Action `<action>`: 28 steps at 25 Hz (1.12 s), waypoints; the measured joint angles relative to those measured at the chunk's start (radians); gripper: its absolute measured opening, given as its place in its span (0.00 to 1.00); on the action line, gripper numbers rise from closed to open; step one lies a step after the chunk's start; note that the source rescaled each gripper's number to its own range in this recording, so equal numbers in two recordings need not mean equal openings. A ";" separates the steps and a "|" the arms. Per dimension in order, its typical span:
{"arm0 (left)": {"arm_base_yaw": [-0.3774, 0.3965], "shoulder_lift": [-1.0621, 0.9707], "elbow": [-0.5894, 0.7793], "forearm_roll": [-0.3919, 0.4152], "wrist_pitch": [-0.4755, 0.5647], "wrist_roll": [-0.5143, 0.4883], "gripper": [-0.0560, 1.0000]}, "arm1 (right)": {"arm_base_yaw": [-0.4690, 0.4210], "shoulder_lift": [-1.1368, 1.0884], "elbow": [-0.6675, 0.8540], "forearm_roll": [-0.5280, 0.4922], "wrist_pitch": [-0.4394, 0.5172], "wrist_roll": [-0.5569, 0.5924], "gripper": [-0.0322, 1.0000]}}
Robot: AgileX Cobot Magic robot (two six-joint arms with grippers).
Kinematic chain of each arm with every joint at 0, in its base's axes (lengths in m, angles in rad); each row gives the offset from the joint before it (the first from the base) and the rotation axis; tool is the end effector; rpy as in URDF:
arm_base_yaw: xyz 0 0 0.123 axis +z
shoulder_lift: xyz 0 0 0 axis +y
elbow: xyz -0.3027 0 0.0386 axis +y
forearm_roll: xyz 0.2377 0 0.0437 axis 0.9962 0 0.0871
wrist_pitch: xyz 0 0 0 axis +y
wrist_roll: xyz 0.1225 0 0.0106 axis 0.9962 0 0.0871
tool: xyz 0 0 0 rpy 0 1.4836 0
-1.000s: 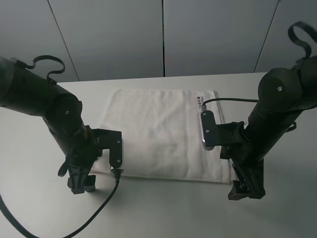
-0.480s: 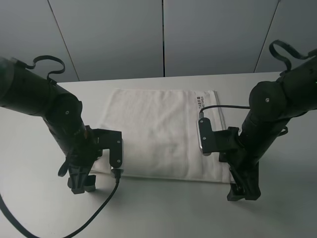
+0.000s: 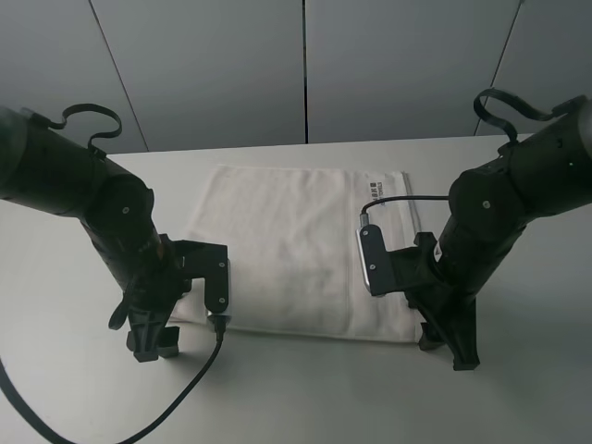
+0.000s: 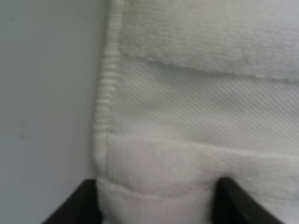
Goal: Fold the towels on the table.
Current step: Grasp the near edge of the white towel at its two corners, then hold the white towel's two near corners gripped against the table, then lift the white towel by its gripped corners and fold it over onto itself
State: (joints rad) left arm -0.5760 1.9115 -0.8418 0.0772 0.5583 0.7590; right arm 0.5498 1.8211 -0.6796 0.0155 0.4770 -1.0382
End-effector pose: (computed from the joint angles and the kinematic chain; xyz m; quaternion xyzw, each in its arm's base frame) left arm 0.2491 -0.1558 0.0851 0.6440 0.7646 0.0222 0.0130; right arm 0.2176 0.1344 0.0859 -0.7082 0.7057 -0.0012 0.0201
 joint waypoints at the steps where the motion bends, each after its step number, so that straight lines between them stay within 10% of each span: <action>1: 0.000 0.000 0.000 0.000 0.000 0.000 0.99 | 0.000 0.000 -0.001 -0.002 -0.006 0.002 0.37; 4: 0.000 0.000 0.000 0.000 0.000 0.000 0.99 | 0.000 0.000 -0.002 -0.004 -0.010 0.002 0.06; 8: 0.000 0.000 0.000 0.002 -0.011 0.000 0.92 | 0.000 0.000 -0.004 0.000 -0.010 0.005 0.03; 16: 0.000 0.004 -0.004 0.018 -0.078 -0.013 0.10 | 0.000 0.000 -0.004 0.031 -0.010 0.007 0.03; 28: 0.000 -0.015 -0.002 0.043 -0.027 -0.103 0.05 | 0.000 -0.019 0.001 0.163 0.019 0.009 0.03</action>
State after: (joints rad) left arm -0.5760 1.8962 -0.8436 0.1204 0.5311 0.6562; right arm 0.5498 1.8023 -0.6787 0.1782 0.4957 -1.0293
